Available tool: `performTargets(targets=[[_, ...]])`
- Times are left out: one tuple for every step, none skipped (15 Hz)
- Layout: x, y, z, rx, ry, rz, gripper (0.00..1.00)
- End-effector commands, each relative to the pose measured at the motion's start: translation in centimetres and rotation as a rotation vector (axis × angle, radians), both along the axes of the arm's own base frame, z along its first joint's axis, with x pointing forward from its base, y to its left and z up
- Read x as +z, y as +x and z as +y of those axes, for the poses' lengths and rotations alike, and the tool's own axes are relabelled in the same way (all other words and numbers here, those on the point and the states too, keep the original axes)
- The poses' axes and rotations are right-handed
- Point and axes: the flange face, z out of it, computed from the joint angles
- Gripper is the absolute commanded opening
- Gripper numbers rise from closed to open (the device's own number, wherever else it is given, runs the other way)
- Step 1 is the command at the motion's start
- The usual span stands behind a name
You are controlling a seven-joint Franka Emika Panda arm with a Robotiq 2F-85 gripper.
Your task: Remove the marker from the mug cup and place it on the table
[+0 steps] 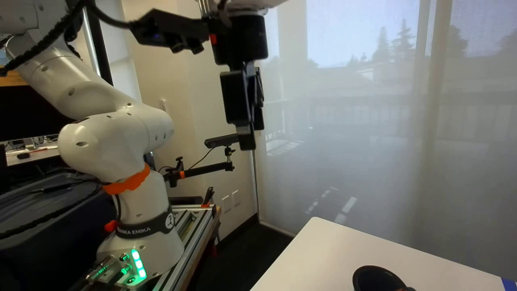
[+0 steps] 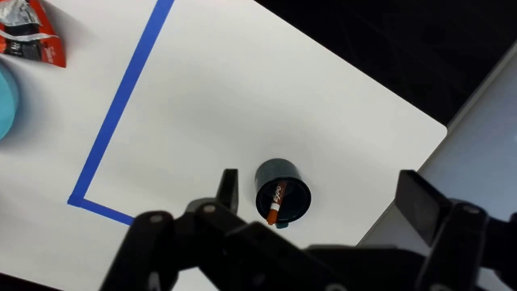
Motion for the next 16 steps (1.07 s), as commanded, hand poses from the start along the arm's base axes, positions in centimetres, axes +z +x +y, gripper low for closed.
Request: performTargets(targets=[[-4.1,1.5,2.1,-0.057,0.048,-0.08,1.0],[-5.2,2.1,2.6,-0.068,0.066,-0.092,1.0],[-6.2,2.6,3.2,-0.081,0.073,-0.134,1.0],[-7.2,3.1,3.8,-0.102,0.087,-0.18,1.0],[-7.8,3.6,4.4,-0.111,0.095,-0.23,1.0],[-6.9,5.8,4.5,-0.129,0.096,-0.293,1.0],[-7.0,6.3,5.1,-0.146,0.088,-0.349,1.0],[-6.8,7.1,5.5,-0.155,0.075,-0.407,1.0],[-6.7,7.9,5.7,-0.163,0.05,-0.461,1.0],[-6.7,8.7,5.7,-0.168,0.016,-0.51,1.0],[-6.4,7.5,5.2,-0.142,0.037,-0.446,1.0],[-6.5,8.1,5.5,-0.148,0.022,-0.478,1.0],[-6.8,8.4,5.6,-0.15,0.015,-0.486,1.0],[-7.0,8.6,5.6,-0.151,0.011,-0.487,1.0],[-7.0,8.7,5.6,-0.152,0.01,-0.489,1.0],[-6.3,8.3,5.0,-0.157,0.016,-0.473,1.0]])
